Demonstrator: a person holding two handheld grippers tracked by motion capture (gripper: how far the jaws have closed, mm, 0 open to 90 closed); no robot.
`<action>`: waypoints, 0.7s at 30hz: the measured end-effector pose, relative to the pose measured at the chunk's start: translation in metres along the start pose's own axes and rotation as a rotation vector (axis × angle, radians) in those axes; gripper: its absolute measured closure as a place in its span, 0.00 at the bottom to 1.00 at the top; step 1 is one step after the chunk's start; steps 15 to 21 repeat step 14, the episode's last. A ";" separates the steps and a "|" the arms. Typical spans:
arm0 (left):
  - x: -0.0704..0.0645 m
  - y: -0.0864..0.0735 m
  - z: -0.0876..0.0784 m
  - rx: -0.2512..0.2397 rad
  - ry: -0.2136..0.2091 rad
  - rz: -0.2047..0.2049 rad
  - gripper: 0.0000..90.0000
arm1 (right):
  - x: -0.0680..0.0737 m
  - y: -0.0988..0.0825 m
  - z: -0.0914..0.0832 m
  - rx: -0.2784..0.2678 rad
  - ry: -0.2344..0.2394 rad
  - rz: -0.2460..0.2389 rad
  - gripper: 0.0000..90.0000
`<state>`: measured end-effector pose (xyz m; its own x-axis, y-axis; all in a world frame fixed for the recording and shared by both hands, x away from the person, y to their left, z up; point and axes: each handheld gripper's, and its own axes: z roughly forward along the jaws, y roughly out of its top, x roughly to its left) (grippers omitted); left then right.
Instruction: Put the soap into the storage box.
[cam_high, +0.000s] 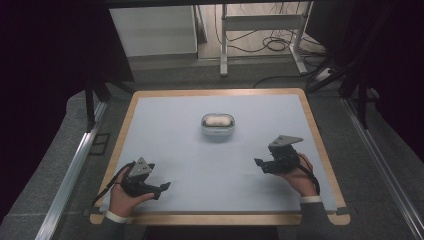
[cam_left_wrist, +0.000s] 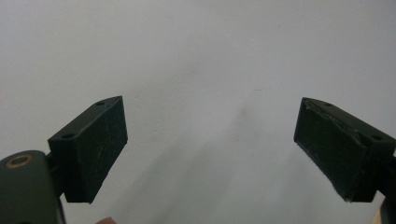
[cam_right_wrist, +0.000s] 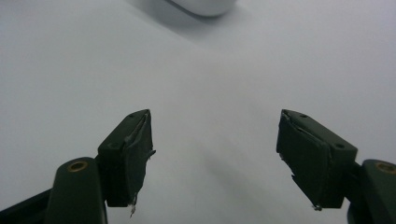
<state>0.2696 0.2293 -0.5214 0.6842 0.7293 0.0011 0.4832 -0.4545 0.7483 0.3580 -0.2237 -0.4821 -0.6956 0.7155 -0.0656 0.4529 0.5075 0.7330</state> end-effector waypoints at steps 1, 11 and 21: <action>0.000 0.000 0.000 0.001 0.001 0.003 0.11 | -0.001 -0.004 -0.002 -0.003 -0.007 0.011 0.30; 0.000 0.000 0.001 0.003 0.002 0.003 0.11 | -0.004 -0.013 -0.007 -0.040 -0.047 0.016 0.28; 0.001 0.000 0.000 -0.002 0.003 0.007 0.11 | -0.005 -0.015 -0.005 -0.033 -0.063 0.020 0.27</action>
